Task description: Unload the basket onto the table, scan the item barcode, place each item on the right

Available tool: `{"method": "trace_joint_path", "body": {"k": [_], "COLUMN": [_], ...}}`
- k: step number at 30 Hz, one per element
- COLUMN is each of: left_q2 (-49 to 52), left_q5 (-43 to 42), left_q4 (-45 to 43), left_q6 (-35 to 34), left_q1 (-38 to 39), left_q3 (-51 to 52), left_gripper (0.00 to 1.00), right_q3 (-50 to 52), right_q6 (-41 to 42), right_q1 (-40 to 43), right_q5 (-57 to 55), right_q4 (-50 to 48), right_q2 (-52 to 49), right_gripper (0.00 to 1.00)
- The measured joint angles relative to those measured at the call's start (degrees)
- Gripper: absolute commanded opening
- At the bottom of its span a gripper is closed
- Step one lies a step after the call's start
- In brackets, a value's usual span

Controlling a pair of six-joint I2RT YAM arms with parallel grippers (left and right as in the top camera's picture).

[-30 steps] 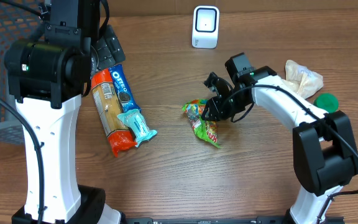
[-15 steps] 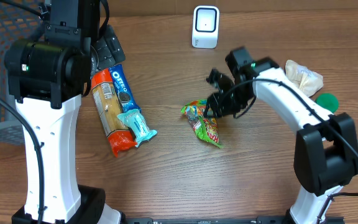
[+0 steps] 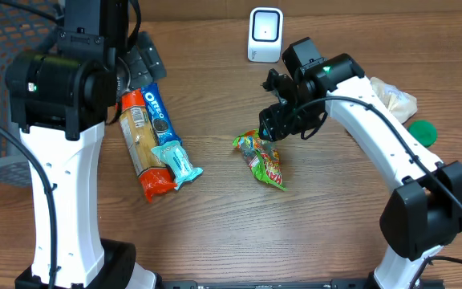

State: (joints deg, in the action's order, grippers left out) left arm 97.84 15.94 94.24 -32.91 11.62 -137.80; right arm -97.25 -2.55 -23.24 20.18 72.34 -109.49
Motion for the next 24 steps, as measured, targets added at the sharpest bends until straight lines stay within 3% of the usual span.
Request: {"method": "trace_joint_path", "body": {"k": [3, 6, 7, 10, 13, 18, 24], "left_q2": [0.0, 0.31, 0.61, 2.75, 6.54, 13.84, 18.23], "left_q5": [-4.48, -9.14, -10.62, -13.64, -14.95, -16.13, -16.7], "left_q4": [-2.54, -3.48, -3.26, -1.57, 0.24, 0.44, -0.9], "left_q6": [-0.44, -1.11, -1.42, -2.12, -3.63, -4.9, -5.18], "left_q1": [0.0, 0.0, 0.0, 0.0, 0.0, 0.0, -0.5], "left_q3": [0.04, 0.04, 0.04, 0.02, 0.02, 0.2, 0.37], "left_gripper": [0.97, 0.67, 0.64, 0.61, 0.61, 0.62, 0.64], "right_q3": [0.0, 0.02, 0.09, 1.62, 5.25, 10.51, 12.5], "right_q6": [0.83, 1.14, 1.18, 0.96, 1.05, 1.42, 4.35], "right_q1": [2.86, 5.62, 6.58, 7.5, 6.51, 1.66, -7.91], "right_q5": [0.9, 1.44, 1.46, 1.46, 1.86, -0.46, -11.76], "right_q4": [2.6, 5.03, 5.84, 6.69, 6.05, 1.31, -2.82], "right_q2": [0.0, 0.0, 0.0, 0.0, 0.0, 0.04, 1.68], "right_gripper": [0.88, 0.88, 0.88, 0.8, 0.79, 0.88, 0.88]}}
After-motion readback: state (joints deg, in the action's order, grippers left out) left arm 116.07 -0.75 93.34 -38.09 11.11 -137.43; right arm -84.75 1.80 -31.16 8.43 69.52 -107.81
